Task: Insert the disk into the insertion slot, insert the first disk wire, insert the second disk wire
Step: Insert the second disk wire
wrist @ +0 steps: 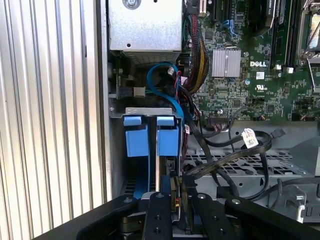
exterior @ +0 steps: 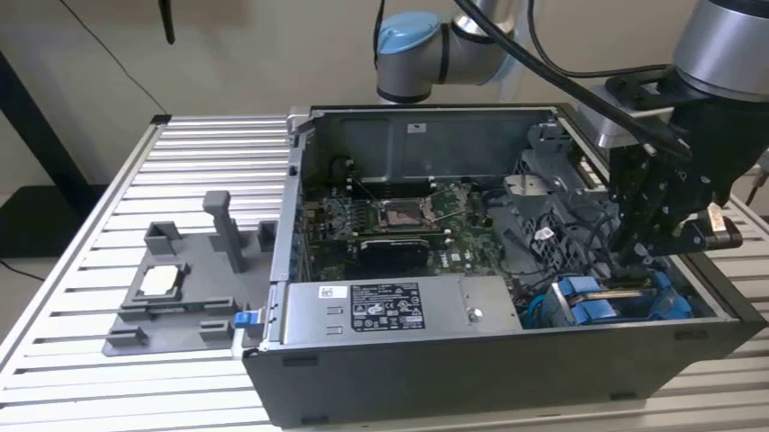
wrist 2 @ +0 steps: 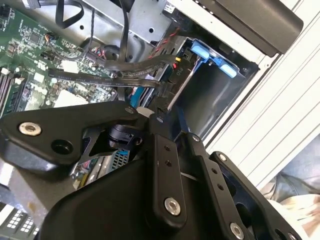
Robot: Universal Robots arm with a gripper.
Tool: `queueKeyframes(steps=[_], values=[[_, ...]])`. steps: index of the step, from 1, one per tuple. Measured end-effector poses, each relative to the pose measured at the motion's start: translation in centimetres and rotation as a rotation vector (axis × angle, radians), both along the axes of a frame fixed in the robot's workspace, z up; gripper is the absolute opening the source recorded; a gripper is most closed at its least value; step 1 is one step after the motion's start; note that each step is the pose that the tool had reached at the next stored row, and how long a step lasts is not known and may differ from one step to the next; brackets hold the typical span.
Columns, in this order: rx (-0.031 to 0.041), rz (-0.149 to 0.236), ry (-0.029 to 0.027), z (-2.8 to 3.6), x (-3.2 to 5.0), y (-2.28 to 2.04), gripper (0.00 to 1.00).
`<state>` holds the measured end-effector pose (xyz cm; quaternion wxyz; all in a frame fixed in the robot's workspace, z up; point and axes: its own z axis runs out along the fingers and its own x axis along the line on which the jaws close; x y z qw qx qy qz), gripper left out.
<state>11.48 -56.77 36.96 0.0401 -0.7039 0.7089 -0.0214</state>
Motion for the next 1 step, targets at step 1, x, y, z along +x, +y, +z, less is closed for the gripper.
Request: queueKeyframes(steps=[1], values=[[-0.0001, 0.000, 0.0000, 0.01, 0.00, 0.00, 0.24]])
